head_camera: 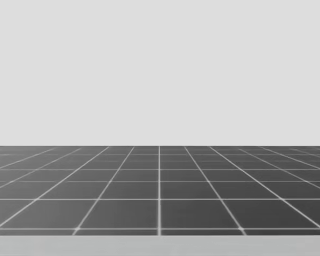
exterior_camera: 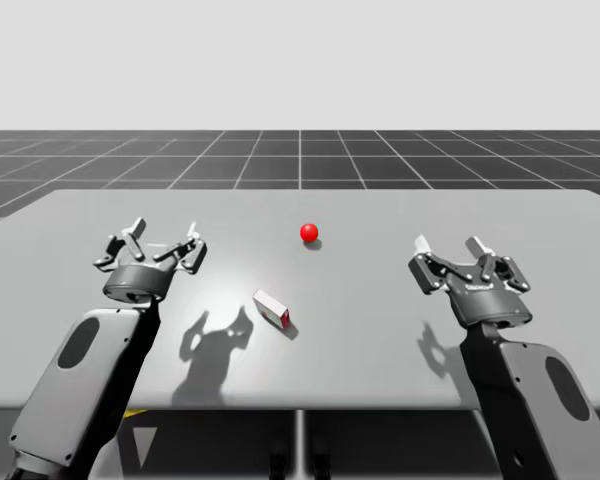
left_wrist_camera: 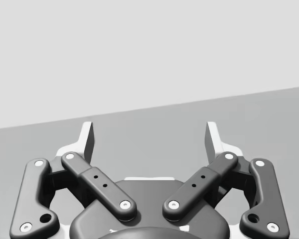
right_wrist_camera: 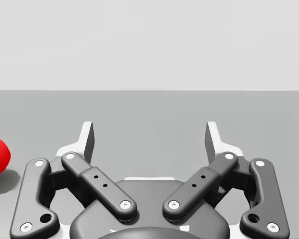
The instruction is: Watch the red light. When it turns green, pick up the object.
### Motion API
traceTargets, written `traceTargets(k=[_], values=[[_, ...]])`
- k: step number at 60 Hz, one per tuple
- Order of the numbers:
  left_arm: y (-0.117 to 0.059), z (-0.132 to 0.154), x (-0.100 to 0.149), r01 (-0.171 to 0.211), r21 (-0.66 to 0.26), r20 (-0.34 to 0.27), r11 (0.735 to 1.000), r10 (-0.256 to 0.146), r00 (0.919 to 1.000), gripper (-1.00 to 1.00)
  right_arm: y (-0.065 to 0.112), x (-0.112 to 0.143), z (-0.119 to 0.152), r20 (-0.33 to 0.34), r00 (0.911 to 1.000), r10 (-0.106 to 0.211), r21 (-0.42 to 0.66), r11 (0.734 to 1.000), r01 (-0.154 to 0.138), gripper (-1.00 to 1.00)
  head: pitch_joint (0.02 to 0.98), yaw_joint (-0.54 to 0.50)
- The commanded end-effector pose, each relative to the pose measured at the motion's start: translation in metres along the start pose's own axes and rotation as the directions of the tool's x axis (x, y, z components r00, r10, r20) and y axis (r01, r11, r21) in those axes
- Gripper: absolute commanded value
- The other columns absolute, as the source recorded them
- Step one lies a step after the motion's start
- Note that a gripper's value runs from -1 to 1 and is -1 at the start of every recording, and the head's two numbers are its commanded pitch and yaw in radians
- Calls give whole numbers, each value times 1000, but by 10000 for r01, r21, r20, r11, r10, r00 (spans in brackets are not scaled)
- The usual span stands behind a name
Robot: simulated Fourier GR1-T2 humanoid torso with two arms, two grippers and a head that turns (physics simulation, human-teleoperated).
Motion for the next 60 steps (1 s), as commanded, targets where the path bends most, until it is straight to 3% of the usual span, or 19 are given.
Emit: traceTargets(k=[1, 7, 12, 16, 41, 51, 60], values=[[1, -5, -12, 403, 58, -232, 9992, -402, 9989, -1000, -4, -11, 1, -57, 9999, 142, -380, 9992, -144, -1000, 76, -3], [0, -6, -12, 454, 97, -176, 9989, -452, 9988, -1000, -4, -7, 1, -130, 9996, -242, 252, 9994, 245, -1000, 86, 2], [0, -5, -12, 471, 107, -156, 9988, -469, 9988, -1000, -7, -7, -1, -444, 9985, -314, 313, 9990, 328, -1000, 119, 4], [0, -5, -12, 488, 107, -160, 9988, -486, 9987, -1000, -8, -8, -2, -490, 9987, -105, 228, 9997, 117, -1000, 161, 4], [0, -5, -13, 722, 32, -131, 9974, -722, 9973, -1000, -7, -6, -2, -596, 9982, 25, 228, 9997, -11, -1000, 514, 2], [0, -5, -13, 763, -3, -120, 9971, -763, 9970, -1000, -7, -6, -2, -625, 9980, 65, 243, 9997, -50, -1000, 601, -24], [0, -5, -12, 769, -19, -90, 9970, -769, 9970, -1000, -6, -6, -1, -638, 9979, 66, 249, 9997, -50, -1000, 624, -37]])
